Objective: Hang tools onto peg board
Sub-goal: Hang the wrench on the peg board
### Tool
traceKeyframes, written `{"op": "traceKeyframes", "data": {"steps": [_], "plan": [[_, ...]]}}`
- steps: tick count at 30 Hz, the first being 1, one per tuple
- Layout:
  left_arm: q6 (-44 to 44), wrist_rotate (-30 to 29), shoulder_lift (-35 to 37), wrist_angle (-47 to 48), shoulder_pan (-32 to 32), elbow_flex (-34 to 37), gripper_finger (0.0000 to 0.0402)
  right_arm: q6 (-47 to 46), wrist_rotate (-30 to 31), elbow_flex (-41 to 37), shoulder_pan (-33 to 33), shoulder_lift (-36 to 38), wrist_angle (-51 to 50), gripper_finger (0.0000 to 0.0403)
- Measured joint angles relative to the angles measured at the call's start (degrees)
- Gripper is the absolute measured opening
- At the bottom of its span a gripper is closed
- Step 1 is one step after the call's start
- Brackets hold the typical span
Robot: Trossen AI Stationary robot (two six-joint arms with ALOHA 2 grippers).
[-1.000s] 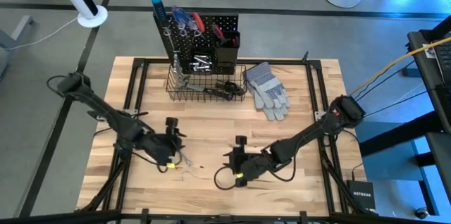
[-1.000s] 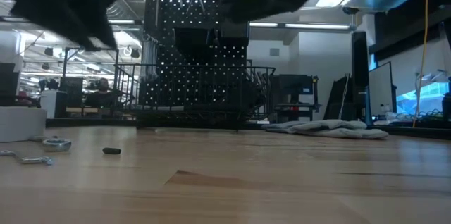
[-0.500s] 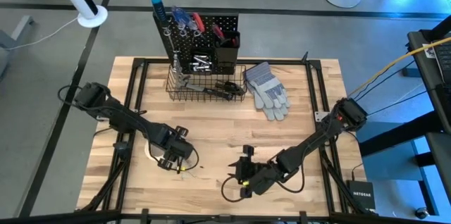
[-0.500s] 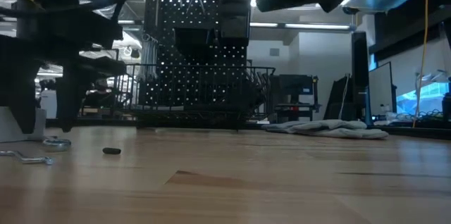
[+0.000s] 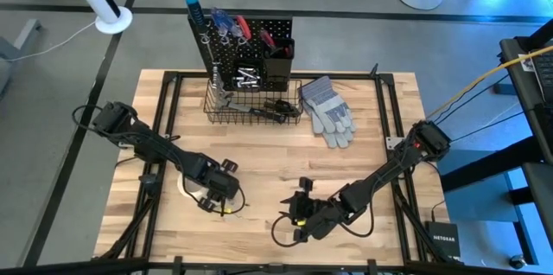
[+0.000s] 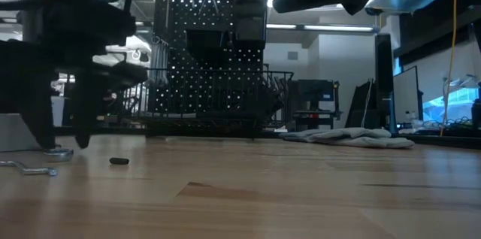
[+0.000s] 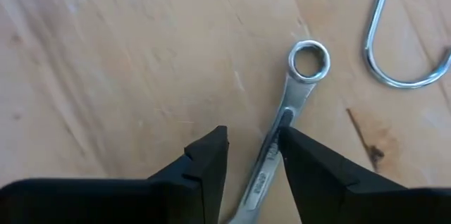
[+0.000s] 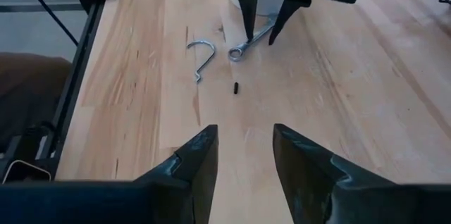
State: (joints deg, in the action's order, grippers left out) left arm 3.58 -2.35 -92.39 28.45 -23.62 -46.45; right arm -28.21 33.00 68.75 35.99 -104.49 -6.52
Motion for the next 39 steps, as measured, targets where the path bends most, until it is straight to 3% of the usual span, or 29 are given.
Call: {"op": "traceKeyframes", "data": {"steps": [5,15,30,39], "plan": [[-1.91,4.07,-1.88,-1.43,-0.05,0.34,0.0128,0.09,0.01,0.0,0.0,0.0,-0.75,0.0143],[-2.59,3.3,-2.18,-2.58,-0.95,0.45,0.0126,0.15,0.97,0.0,0.0,0.0,-1.2,0.0143],[-3.82,0.9,-2.27,-3.64,-1.05,0.52,0.0015,0.04,1.16,0.0,0.0,0.0,-1.48,0.0143],[-5.84,-1.91,-1.21,-2.95,-1.58,-0.44,0.0023,0.02,1.17,0.0,0.0,0.0,-2.12,0.0143]]}}
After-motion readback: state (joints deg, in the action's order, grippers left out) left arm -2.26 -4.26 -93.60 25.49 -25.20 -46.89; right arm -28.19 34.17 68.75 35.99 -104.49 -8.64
